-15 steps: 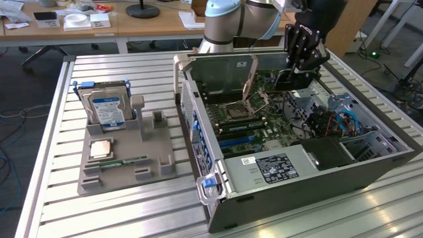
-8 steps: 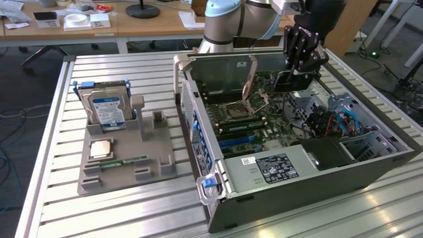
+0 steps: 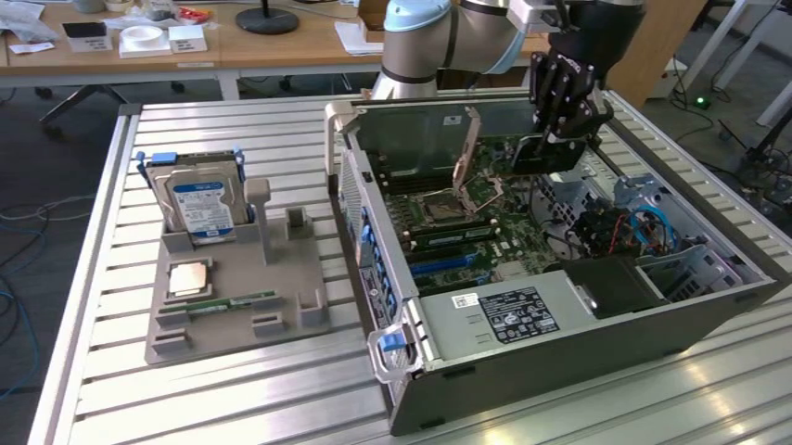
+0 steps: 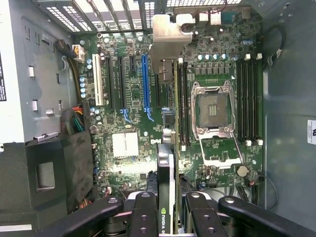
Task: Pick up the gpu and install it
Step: 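Insert the gpu into the slot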
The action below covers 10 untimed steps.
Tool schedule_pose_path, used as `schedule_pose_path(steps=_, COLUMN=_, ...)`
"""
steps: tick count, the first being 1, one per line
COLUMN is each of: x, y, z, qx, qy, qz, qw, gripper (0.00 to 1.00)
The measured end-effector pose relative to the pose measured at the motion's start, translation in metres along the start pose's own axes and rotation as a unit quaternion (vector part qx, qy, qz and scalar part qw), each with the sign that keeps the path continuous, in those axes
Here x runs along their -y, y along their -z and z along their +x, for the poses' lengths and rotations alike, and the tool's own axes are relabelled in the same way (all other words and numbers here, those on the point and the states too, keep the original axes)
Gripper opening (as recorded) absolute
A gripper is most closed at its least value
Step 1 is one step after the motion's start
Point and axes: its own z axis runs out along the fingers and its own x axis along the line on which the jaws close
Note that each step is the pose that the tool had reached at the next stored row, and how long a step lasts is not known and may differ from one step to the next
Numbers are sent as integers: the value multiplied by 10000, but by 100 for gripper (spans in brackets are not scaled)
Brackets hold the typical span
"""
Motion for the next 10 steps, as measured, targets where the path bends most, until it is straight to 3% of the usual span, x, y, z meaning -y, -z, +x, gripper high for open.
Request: schedule_pose_path(steps=10, x=-31, y=-46, z=3, qx=1, qy=0, qz=2, qw=10000, gripper=26)
